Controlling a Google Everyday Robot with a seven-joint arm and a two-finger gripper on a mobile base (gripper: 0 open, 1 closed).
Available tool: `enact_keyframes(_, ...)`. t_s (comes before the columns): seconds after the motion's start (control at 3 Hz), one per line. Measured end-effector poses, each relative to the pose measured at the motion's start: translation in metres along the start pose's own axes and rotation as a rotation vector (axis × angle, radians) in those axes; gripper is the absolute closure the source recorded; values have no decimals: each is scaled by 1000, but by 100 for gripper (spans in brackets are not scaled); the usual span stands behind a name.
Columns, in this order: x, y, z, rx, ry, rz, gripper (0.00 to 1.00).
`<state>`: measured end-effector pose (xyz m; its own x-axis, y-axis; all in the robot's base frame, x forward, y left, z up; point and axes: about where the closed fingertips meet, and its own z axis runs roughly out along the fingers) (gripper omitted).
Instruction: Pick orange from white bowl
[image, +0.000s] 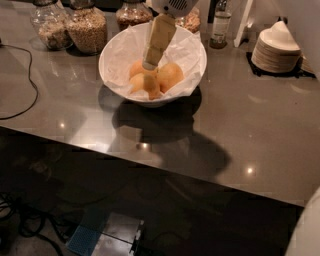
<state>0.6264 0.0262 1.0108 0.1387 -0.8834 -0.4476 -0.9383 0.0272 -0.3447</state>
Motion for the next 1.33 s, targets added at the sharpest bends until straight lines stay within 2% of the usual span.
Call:
enact_keyframes(0.67, 56, -28, 15, 5, 82, 167, 0)
enact_keyframes(1.0, 76, -34, 22, -2, 100, 201, 0)
enact_keyframes(1.33, 81, -28, 29, -8, 114, 187, 8)
